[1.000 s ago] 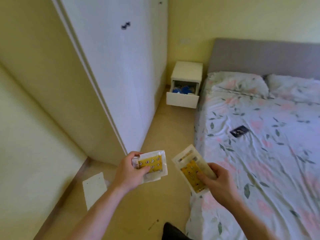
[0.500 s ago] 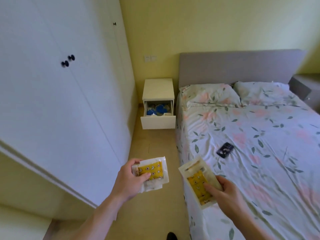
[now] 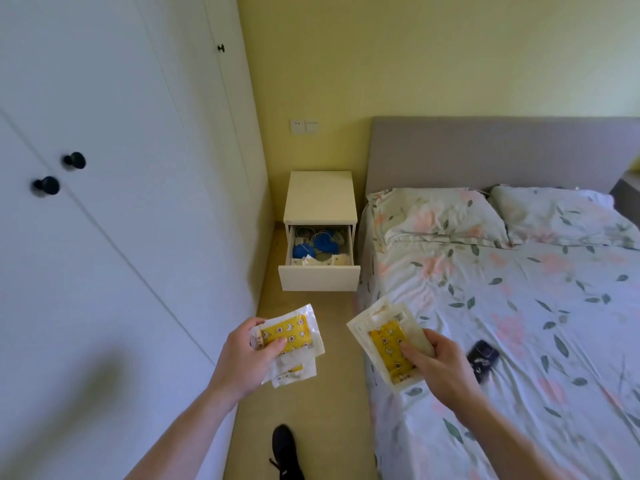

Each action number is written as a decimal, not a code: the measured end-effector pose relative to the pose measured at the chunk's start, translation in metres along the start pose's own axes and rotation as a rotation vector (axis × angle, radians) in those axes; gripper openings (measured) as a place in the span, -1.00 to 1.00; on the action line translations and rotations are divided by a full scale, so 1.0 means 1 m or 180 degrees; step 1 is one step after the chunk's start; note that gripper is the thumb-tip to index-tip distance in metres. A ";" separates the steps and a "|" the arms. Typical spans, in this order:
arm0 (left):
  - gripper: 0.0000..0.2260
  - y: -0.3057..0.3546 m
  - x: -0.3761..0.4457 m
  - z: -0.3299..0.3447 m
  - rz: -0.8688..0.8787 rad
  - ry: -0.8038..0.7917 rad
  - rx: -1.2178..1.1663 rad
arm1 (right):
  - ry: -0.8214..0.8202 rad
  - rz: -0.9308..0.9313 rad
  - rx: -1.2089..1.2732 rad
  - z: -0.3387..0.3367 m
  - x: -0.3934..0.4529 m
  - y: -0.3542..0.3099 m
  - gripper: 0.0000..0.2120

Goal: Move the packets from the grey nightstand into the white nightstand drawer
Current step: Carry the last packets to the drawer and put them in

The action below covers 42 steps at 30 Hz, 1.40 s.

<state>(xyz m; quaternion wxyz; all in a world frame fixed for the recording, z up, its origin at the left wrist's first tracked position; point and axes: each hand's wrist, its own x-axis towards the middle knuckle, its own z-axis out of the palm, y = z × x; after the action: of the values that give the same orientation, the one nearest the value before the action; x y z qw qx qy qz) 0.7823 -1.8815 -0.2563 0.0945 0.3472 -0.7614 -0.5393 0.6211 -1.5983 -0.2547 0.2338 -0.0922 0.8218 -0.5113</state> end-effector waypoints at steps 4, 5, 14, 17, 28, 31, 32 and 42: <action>-0.86 0.004 0.087 -0.012 0.0000 -0.0029 -0.0060 | 0.0155 0.0054 -0.0044 0.021 0.066 -0.022 -0.93; -0.85 0.004 0.109 -0.015 -0.0020 -0.0060 -0.0073 | 0.0205 0.0091 -0.0078 0.026 0.081 -0.028 -0.93; -0.79 0.012 0.280 -0.022 -0.0244 -0.0319 -0.0173 | 0.0587 0.0329 -0.0104 0.057 0.198 -0.065 -0.87; -0.78 0.018 0.320 -0.017 -0.0273 -0.0448 -0.0174 | 0.0595 0.0471 -0.0090 0.060 0.231 -0.071 -0.83; -0.80 0.033 0.529 0.021 -0.0662 -0.0420 -0.0105 | 0.0348 0.0961 -0.0209 0.058 0.476 -0.083 -0.75; -0.83 0.035 0.583 0.035 -0.0858 -0.0361 -0.0024 | 0.0128 0.1085 -0.0350 0.059 0.546 -0.091 -0.73; -0.84 0.034 0.599 0.040 -0.0910 -0.0374 -0.0028 | 0.0054 0.1099 -0.0417 0.060 0.568 -0.093 -0.70; -0.87 -0.032 0.749 0.106 -0.1354 -0.0688 0.0285 | -0.0380 0.1305 -0.1287 0.109 0.749 -0.039 -0.63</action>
<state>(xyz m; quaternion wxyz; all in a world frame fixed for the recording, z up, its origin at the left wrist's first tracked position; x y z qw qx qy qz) 0.1860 -2.2792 -0.5004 -0.1187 0.4439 -0.6999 -0.5467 0.0155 -1.9956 -0.4779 0.3571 0.0011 0.8933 -0.2729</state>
